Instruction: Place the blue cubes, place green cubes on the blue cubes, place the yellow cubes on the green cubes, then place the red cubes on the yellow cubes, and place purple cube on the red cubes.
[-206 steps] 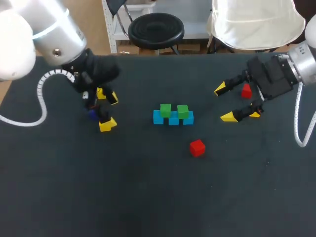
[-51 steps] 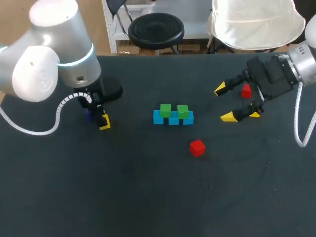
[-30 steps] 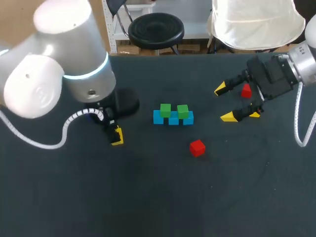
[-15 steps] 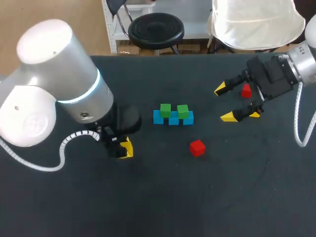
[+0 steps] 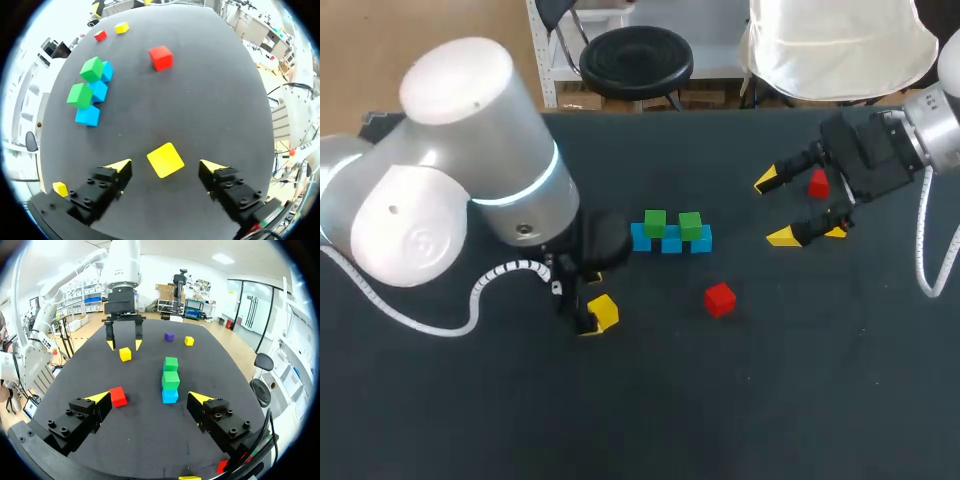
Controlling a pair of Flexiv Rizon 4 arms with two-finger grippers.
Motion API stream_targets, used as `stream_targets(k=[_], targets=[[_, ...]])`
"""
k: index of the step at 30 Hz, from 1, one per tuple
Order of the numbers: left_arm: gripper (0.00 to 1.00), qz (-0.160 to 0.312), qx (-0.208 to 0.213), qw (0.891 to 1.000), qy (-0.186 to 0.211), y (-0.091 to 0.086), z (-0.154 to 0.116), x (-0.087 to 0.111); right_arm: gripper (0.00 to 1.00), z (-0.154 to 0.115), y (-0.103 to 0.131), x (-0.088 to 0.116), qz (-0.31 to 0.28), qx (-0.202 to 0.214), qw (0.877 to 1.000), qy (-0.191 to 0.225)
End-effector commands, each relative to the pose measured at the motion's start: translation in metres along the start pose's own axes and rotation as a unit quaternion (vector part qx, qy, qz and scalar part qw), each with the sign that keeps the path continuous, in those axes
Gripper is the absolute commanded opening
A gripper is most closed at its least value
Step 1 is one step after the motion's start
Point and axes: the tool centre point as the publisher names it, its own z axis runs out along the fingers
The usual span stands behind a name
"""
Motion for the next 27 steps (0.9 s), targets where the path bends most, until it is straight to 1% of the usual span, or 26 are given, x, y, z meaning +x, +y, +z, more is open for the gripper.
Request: stream_targets(k=[1,3,6,8,10,11,13,27], targets=[[1.00,-0.031,0.001,0.999,-0.016,0.004,-0.017,0.015,1.00,0.000,0.000,0.000,0.000,0.000,1.000,-0.001],[1.00,-0.071,0.006,0.997,-0.030,0.008,-0.026,0.027,1.00,0.000,0.000,0.000,0.000,0.000,1.000,-0.001],[1.00,-0.136,0.009,0.989,-0.052,0.011,-0.038,0.046,1.00,0.000,0.000,0.000,0.000,0.000,1.000,-0.001],[1.00,-0.165,0.011,0.984,-0.069,0.010,-0.046,0.051,1.00,0.000,0.000,0.000,0.000,0.000,1.000,-0.001],[1.00,-0.190,0.008,0.978,-0.081,0.006,-0.053,0.051,1.00,0.000,0.000,0.000,0.000,0.000,1.000,-0.001],[1.00,-0.194,0.012,0.977,-0.092,0.004,-0.055,0.050,1.00,0.000,0.000,0.000,0.000,0.000,1.000,-0.001],[1.00,-0.195,0.006,0.977,-0.090,-0.001,-0.058,0.044,1.00,0.000,0.000,0.000,0.000,0.000,1.000,-0.001],[1.00,-0.195,0.006,0.977,-0.090,-0.001,-0.058,0.044,1.00,0.000,0.000,0.000,0.000,0.000,1.000,-0.001]])
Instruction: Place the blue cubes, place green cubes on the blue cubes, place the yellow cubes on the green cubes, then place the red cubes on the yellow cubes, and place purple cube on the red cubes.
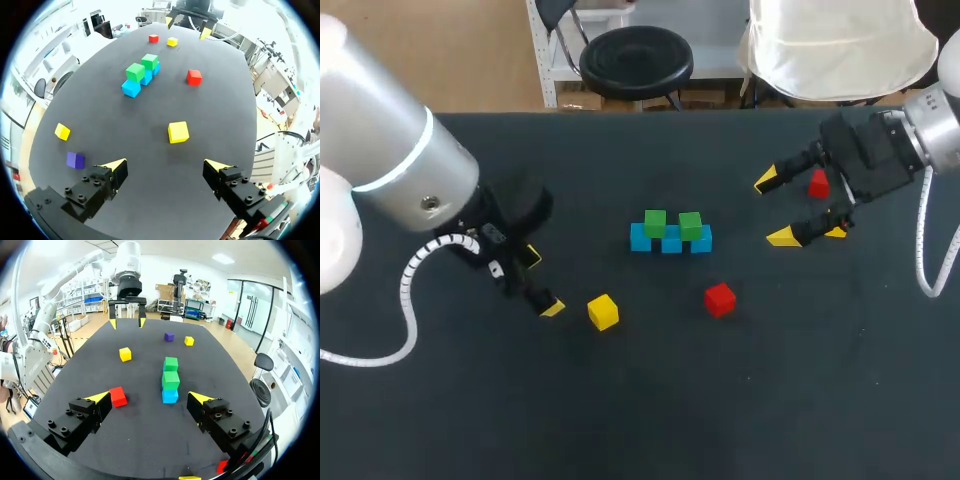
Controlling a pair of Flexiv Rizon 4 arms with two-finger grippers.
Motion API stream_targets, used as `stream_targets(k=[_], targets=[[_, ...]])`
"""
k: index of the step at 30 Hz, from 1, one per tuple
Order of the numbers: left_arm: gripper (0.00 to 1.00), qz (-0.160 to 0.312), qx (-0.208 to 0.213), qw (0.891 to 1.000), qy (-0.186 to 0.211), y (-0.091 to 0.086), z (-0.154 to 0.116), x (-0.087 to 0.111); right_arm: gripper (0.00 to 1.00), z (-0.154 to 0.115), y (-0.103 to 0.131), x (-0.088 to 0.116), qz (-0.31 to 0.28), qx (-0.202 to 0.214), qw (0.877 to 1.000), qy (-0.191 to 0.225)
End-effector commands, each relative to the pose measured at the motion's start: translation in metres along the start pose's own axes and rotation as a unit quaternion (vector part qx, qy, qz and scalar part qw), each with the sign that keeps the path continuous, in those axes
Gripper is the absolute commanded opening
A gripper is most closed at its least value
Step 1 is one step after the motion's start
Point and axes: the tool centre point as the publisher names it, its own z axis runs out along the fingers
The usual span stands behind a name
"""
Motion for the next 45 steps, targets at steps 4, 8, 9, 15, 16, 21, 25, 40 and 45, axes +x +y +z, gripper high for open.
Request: stream_targets(k=[4,8,9,15,16,21,25,40,45], targets=[[1.00,0.001,0.002,1.000,-0.003,0.001,0.000,0.001,1.00,0.000,0.000,0.000,0.000,0.000,1.000,-0.001],[1.00,0.001,0.002,1.000,-0.003,0.001,0.000,0.001,1.00,0.000,0.000,0.000,0.000,0.000,1.000,-0.001],[1.00,0.001,0.002,1.000,-0.003,0.001,0.000,0.001,1.00,0.000,0.000,0.000,0.000,0.000,1.000,-0.001],[1.00,0.001,0.008,1.000,-0.008,-0.009,0.006,0.002,1.00,0.000,0.000,0.000,0.000,0.000,1.000,-0.001],[1.00,-0.003,0.013,1.000,-0.019,-0.018,0.010,0.003,1.00,0.000,0.000,0.000,0.000,0.000,1.000,-0.001],[1.00,-0.011,0.032,0.998,-0.060,-0.072,0.032,0.000,1.00,0.000,0.000,0.000,0.000,0.000,1.000,-0.001],[1.00,0.003,0.029,0.997,-0.074,-0.096,0.038,-0.006,1.00,0.000,0.000,0.000,0.000,0.000,1.000,-0.001],[1.00,-0.038,0.067,0.981,-0.180,-0.076,0.031,-0.013,1.00,0.000,0.000,0.000,0.000,0.000,1.000,-0.001],[1.00,-0.051,0.088,0.974,-0.201,-0.066,0.041,-0.017,1.00,0.000,0.000,0.000,0.000,0.000,1.000,-0.001]])
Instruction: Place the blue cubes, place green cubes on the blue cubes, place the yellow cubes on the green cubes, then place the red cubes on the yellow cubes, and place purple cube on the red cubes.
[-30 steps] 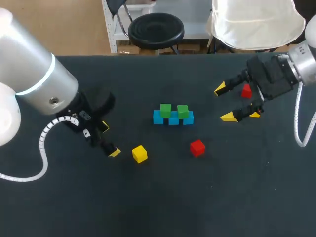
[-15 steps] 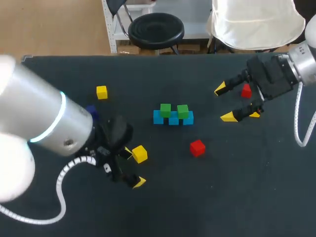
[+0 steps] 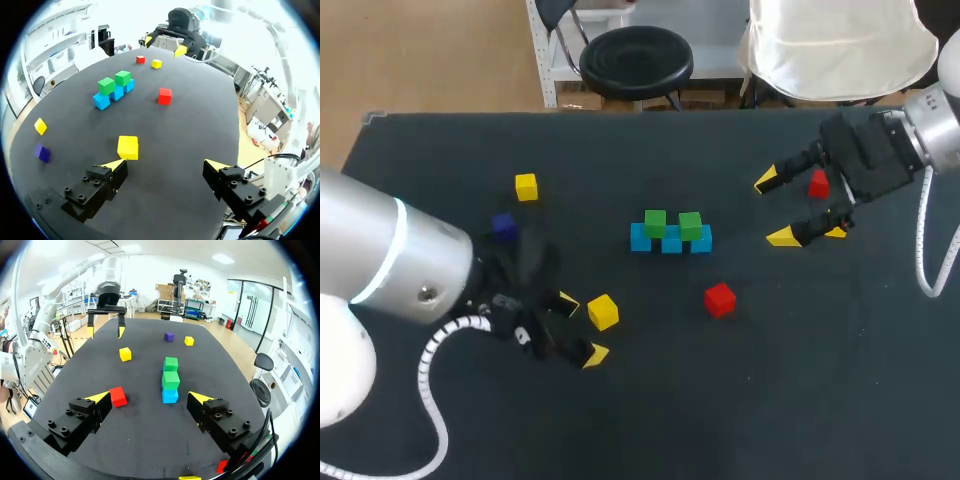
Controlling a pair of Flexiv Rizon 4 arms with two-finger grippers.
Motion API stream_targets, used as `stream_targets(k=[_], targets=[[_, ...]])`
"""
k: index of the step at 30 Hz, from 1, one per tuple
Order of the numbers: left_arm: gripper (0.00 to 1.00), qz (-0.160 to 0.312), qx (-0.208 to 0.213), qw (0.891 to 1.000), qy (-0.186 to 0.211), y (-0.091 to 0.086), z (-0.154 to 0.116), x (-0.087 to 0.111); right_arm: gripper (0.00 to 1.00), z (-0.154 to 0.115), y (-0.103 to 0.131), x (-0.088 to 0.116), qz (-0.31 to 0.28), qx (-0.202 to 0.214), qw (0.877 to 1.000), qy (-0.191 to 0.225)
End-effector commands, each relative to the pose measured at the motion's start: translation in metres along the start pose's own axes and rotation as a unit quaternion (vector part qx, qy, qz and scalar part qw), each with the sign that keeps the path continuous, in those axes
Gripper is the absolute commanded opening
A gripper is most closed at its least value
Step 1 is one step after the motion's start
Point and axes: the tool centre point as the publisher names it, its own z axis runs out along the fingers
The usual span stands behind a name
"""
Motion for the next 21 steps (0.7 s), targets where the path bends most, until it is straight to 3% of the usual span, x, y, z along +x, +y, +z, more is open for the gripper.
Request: stream_targets(k=[1,4,14,21], targets=[[1.00,-0.004,0.044,0.997,-0.057,0.014,0.013,0.001,1.00,0.000,0.000,0.000,0.000,0.000,1.000,-0.001],[1.00,-0.005,0.043,0.997,-0.066,0.013,0.017,-0.001,1.00,0.000,0.000,0.000,0.000,0.000,1.000,-0.001],[1.00,0.013,-0.025,0.996,-0.089,0.001,0.020,-0.006,1.00,0.000,0.000,0.000,0.000,0.000,1.000,-0.001],[1.00,0.011,-0.027,0.995,-0.099,-0.005,0.026,-0.006,1.00,0.000,0.000,0.000,0.000,0.000,1.000,-0.001]])
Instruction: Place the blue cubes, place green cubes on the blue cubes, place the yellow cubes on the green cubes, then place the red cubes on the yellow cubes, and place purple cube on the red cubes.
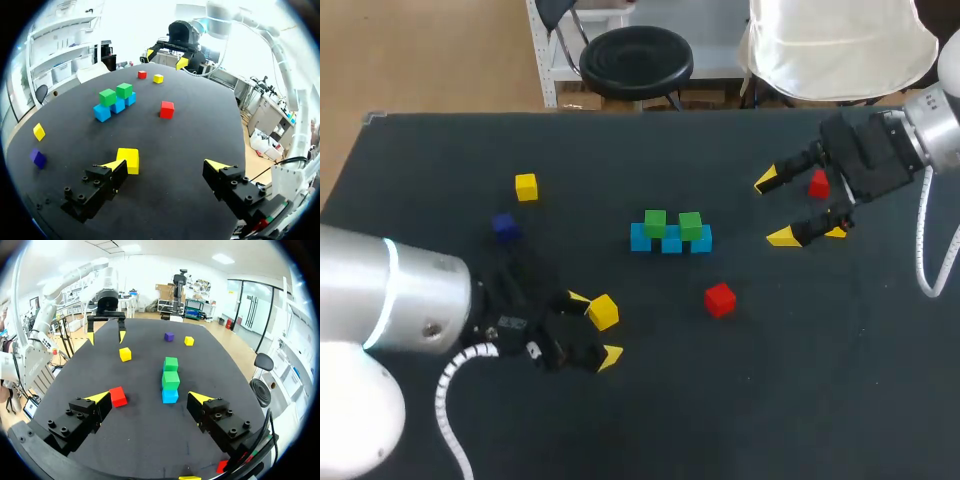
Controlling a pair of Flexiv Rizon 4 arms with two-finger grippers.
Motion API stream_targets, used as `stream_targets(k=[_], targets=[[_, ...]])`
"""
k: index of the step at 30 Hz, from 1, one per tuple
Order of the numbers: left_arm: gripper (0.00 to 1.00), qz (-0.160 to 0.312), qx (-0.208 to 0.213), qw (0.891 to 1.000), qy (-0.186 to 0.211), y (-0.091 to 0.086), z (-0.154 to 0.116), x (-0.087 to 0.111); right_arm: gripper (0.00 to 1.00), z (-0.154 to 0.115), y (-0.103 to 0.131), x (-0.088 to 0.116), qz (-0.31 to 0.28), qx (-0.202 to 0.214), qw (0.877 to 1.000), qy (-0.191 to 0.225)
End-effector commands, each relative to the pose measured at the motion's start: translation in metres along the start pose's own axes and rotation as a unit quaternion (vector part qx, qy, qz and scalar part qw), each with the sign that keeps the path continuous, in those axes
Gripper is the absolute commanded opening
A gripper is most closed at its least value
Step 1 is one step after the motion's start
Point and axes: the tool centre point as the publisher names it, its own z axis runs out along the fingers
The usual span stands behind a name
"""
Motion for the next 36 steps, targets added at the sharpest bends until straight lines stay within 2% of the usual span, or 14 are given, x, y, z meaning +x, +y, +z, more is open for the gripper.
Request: stream_targets(k=[1,14,36], targets=[[1.00,0.001,-0.005,1.000,-0.016,-0.003,0.007,0.003,1.00,0.000,0.000,0.000,0.000,0.000,1.000,-0.001],[1.00,0.007,-0.010,1.000,-0.008,0.009,0.020,-0.012,1.00,0.000,0.000,0.000,0.000,0.000,1.000,-0.001],[1.00,-0.015,-0.019,1.000,-0.004,0.012,0.022,0.000,1.00,0.000,0.000,0.000,0.000,0.000,1.000,-0.001]])
